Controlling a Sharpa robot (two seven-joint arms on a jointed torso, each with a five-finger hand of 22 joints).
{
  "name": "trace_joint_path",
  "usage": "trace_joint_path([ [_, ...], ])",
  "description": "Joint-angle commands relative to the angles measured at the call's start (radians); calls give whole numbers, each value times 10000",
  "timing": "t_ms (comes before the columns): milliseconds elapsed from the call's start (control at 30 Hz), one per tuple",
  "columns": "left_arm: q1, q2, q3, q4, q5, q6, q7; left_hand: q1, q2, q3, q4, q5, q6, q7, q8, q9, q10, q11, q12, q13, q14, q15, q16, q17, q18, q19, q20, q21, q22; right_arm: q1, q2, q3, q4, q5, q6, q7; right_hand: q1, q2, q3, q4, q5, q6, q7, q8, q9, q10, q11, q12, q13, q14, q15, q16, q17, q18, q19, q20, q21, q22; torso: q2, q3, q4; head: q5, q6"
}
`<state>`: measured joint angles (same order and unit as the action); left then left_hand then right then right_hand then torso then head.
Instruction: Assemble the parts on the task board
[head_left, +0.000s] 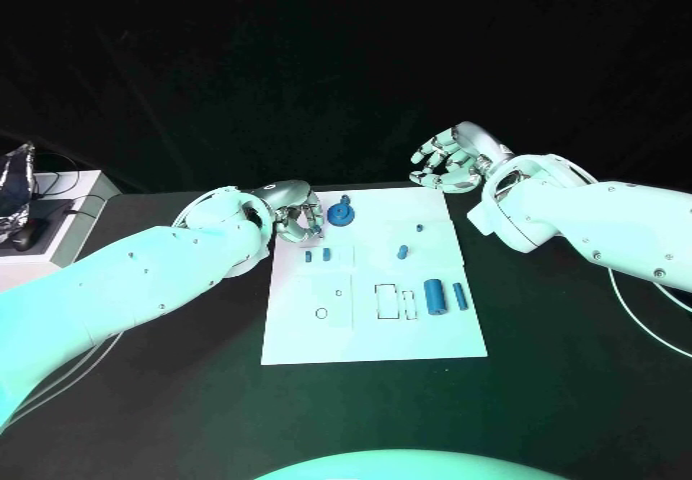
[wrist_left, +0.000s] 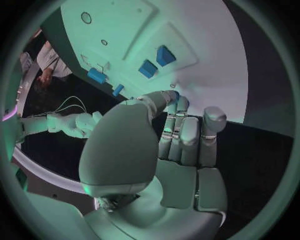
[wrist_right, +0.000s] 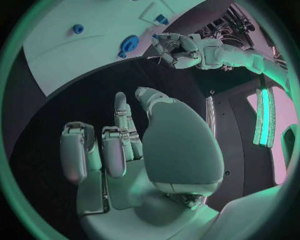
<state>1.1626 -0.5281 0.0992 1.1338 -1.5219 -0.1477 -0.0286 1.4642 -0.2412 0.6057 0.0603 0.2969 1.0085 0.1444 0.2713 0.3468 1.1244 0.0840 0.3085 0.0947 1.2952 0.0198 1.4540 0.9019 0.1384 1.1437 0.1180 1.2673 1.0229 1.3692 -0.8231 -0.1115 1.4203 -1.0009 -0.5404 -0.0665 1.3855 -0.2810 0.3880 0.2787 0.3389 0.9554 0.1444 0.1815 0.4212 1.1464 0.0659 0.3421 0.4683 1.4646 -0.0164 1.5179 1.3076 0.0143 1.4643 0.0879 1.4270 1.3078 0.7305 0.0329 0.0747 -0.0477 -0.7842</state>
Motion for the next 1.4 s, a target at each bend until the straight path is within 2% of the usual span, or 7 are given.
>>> trace_joint_path([
  [33,-27,65,-13,-58,-95,39,18,-108,33,12,-49,-50,78,18,-58,12,98,11,-62,9,58,-13,64,5,-76,65,3,64,-1,-4,4,2,10,-94,-16,180,-48,-25,63,5,7,50,44,31,16,18,15,-50,-32,741,76,-73,1217,193,516,37,-73,1891,-10,5,3,-4,-28],
  [333,-51,143,-39,-123,-106,85,17,-118,33,11,-48,-51,82,18,-60,13,107,10,-73,10,68,-12,68,23,-80,79,1,73,16,-4,6,2,15,-94,-48,206,-52,-27,68,2,8,55,48,31,21,15,20,-103,-79,729,80,-95,1171,207,492,42,-139,1860,-16,14,2,-3,-44],
  [1400,-52,97,-89,14,-71,418,-88,-116,61,45,-87,-50,121,4,-67,23,184,-4,-153,19,64,-26,60,-24,-78,79,-12,78,17,-4,7,2,-10,-94,-57,197,-52,-27,68,2,8,55,48,31,21,15,20,-103,-79,729,80,-95,1171,207,492,42,-139,1860,-13,4,2,-2,-81],
])
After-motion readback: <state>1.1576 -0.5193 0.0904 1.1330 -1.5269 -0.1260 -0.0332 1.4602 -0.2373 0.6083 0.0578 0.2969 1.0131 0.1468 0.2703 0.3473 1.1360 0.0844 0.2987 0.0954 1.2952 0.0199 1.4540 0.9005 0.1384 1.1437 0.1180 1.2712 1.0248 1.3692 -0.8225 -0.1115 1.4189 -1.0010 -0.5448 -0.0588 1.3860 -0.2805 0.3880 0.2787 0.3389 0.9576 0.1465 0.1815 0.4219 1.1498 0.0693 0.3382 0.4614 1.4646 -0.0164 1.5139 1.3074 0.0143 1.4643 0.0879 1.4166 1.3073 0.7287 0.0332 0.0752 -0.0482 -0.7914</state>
